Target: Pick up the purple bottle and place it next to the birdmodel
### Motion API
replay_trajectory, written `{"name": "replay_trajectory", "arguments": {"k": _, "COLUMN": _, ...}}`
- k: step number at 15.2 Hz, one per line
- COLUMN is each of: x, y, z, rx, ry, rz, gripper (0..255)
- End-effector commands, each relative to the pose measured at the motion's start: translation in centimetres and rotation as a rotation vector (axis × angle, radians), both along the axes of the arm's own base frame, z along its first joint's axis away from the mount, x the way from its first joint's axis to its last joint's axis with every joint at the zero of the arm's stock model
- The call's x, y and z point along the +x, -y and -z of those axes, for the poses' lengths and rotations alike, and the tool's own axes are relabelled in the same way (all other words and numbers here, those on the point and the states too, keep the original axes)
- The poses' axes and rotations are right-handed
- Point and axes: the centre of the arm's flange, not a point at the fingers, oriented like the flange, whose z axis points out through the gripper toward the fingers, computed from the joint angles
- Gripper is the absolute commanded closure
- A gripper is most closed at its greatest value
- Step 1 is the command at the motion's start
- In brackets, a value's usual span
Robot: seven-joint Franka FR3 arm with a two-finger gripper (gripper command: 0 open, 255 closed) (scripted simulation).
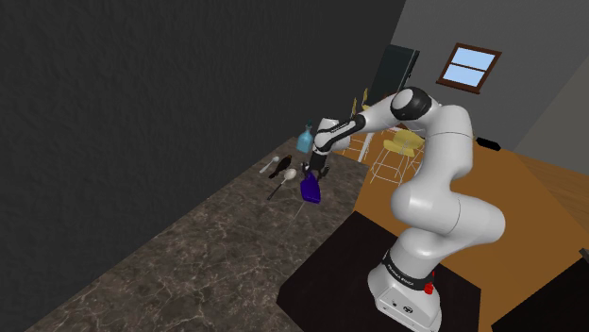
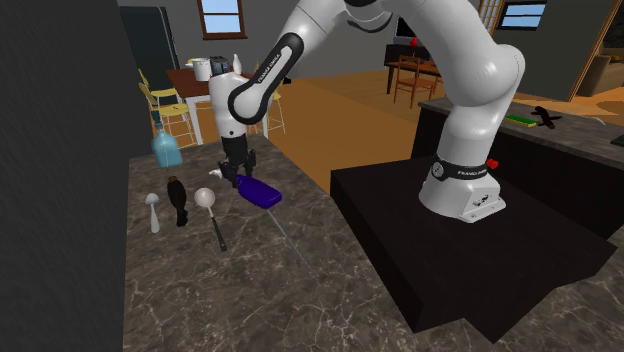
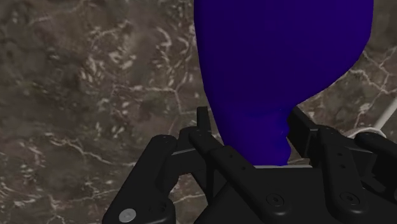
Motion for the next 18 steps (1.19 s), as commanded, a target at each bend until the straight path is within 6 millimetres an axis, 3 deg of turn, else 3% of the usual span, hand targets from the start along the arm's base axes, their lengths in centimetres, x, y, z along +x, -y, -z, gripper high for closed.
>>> {"name": "replay_trajectory", "arguments": {"k": 1, "x": 0.0, "y": 0.0, "z": -1.1, "rx": 0.000, "ry": 0.000, "rz": 0.000, "gripper": 255}}
{"name": "replay_trajectory", "arguments": {"k": 17, "x": 0.0, "y": 0.0, "z": -9.0, "rx": 0.000, "ry": 0.000, "rz": 0.000, "gripper": 255}}
{"name": "replay_trajectory", "arguments": {"k": 18, "x": 0.9, "y": -1.0, "z": -9.1, "rx": 0.000, "ry": 0.000, "rz": 0.000, "gripper": 255}}
